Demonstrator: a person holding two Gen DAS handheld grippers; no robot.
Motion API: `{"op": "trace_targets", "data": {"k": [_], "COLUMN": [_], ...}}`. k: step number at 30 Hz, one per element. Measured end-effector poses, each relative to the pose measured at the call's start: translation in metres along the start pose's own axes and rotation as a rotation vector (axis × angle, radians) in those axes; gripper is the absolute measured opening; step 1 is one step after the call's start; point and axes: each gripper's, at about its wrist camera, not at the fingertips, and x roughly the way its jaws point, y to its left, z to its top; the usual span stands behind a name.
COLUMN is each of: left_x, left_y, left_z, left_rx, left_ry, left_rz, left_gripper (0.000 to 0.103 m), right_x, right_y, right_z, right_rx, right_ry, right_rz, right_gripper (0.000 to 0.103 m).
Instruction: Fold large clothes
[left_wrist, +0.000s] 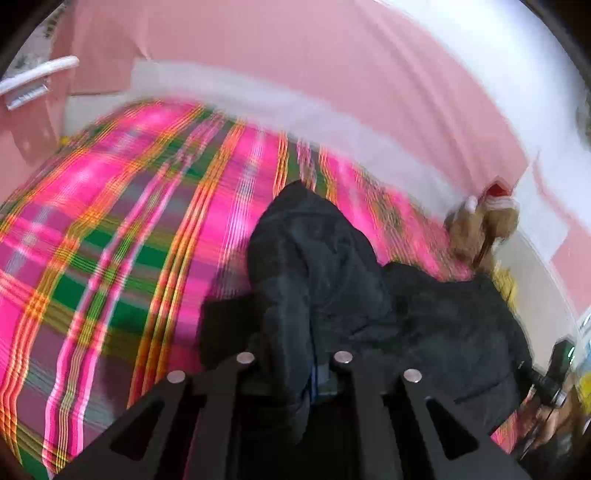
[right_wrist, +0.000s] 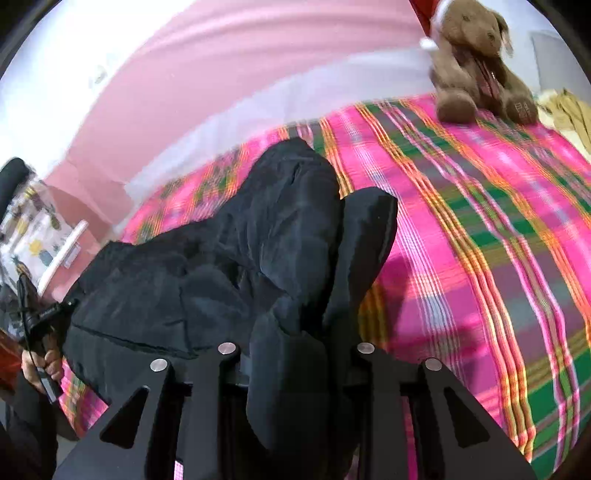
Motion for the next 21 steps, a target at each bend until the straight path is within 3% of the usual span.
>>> {"op": "trace_targets", "data": {"k": [3,5,8,12,14,21], "left_x": [0.003,-0.012,-0.023,0.025,0.036,0.059], "left_y": [0.008,0.012,0.016,0.034,0.044,0.051], "left_z": [-0.010,-0.005,-0.001,-0.015,-0.022,-0.035], "left_rx": [0.000,-0.028,-0.047,-0.078,-0.113,-0.182], "left_ry": [0.026,-0.018,-0.070,0.070,0.066,0.090], "left_rz": [-0.016,-0.023,-0.022,-0.009,-0.010,-0.085], "left_gripper": [0.025,0.039,0.049,0.055,0.070,0.076], "right_x": [0.007,0.005,0.002,0.008,0.018,0.041], "right_y": [-0.017,-0.024,-0.028,-0.033,-0.036,-0.046], "right_z": [-0.012,-0.013,-0.011,-0.011,-0.012,-0.014], "right_rx": [0.049,0.073,0.092,0.126,0.138,0.148], "right_ry": [0.042,0.037,0.039,0.049,0.077,0.128], "right_rz": [0.011,0.007,0.025,0.048,0.049,0.053], "right_gripper": [0.047,0.056,0.062,0.072,0.075,0.076]}}
